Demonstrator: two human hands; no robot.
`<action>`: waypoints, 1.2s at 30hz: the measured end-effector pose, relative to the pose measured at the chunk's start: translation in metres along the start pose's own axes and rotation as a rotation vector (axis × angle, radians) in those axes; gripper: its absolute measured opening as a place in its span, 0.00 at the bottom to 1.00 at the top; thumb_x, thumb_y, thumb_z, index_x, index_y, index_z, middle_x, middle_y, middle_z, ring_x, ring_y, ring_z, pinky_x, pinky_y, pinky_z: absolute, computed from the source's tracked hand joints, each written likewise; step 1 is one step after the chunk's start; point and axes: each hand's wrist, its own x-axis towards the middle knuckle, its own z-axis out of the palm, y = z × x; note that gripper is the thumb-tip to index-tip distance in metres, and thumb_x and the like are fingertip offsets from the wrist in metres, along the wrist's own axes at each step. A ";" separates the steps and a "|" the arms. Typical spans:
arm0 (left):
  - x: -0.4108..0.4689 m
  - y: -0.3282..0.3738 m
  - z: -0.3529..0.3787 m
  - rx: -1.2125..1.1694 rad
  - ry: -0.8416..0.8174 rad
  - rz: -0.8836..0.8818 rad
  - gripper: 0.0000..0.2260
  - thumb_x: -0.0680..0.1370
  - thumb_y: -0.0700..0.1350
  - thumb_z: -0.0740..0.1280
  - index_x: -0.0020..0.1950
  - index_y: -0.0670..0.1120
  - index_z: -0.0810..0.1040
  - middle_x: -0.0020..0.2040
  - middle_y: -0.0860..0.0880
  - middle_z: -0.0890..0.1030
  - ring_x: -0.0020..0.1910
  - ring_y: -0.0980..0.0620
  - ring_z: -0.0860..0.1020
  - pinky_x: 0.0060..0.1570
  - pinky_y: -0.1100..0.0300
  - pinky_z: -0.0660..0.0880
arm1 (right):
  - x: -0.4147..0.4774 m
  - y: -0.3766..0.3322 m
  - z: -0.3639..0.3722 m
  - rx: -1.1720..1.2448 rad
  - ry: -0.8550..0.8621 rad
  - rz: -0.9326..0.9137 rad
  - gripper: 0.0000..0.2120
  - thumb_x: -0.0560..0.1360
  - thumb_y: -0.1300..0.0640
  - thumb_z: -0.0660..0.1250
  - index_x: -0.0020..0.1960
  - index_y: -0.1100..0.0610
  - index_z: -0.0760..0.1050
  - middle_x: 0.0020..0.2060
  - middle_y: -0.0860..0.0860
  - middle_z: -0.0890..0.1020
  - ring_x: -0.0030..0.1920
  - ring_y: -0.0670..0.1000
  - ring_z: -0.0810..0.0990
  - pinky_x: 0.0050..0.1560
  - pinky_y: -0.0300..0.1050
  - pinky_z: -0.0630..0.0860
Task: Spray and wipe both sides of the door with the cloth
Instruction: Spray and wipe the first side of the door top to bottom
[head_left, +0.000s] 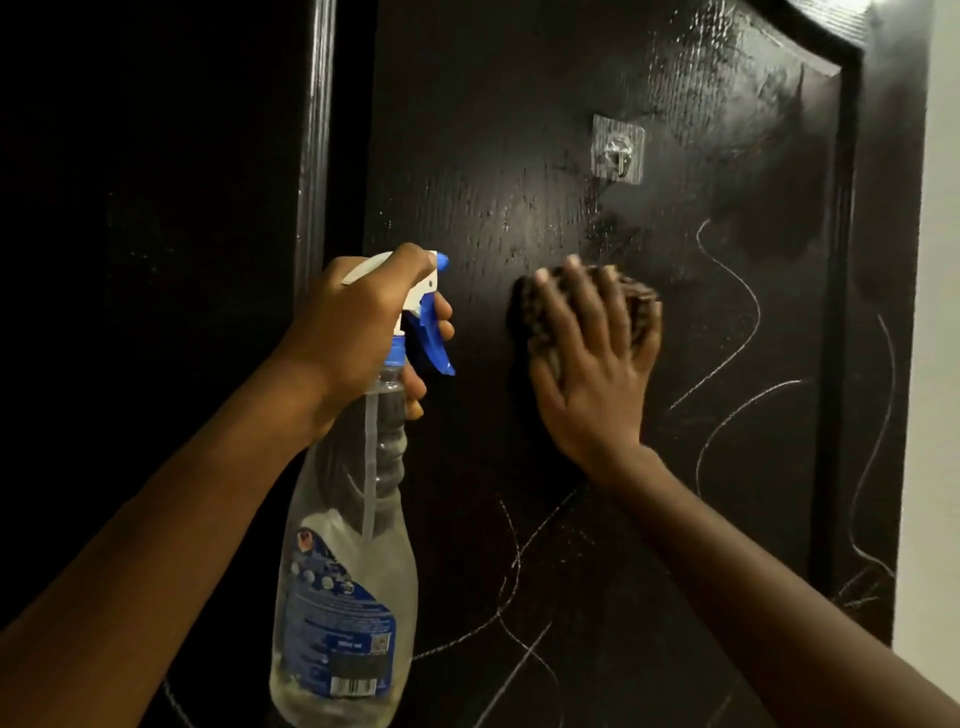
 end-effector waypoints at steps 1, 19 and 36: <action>0.002 -0.001 0.001 -0.004 -0.011 0.000 0.21 0.82 0.53 0.58 0.50 0.35 0.78 0.43 0.38 0.82 0.20 0.51 0.74 0.22 0.59 0.74 | -0.016 0.002 -0.002 -0.023 -0.036 -0.190 0.32 0.79 0.43 0.57 0.81 0.44 0.53 0.81 0.50 0.55 0.82 0.55 0.48 0.76 0.71 0.44; 0.026 0.002 0.105 0.018 -0.090 -0.016 0.22 0.82 0.52 0.59 0.51 0.32 0.77 0.46 0.35 0.82 0.21 0.48 0.71 0.23 0.58 0.72 | -0.013 0.109 -0.013 0.404 0.231 0.120 0.28 0.80 0.53 0.57 0.79 0.53 0.62 0.79 0.53 0.64 0.81 0.54 0.54 0.80 0.52 0.52; 0.032 0.035 0.196 0.039 0.105 -0.072 0.20 0.81 0.55 0.59 0.46 0.39 0.79 0.41 0.41 0.82 0.21 0.50 0.73 0.23 0.59 0.73 | 0.064 0.231 -0.034 0.427 0.148 0.334 0.32 0.79 0.44 0.52 0.82 0.47 0.54 0.81 0.46 0.57 0.82 0.50 0.48 0.80 0.61 0.46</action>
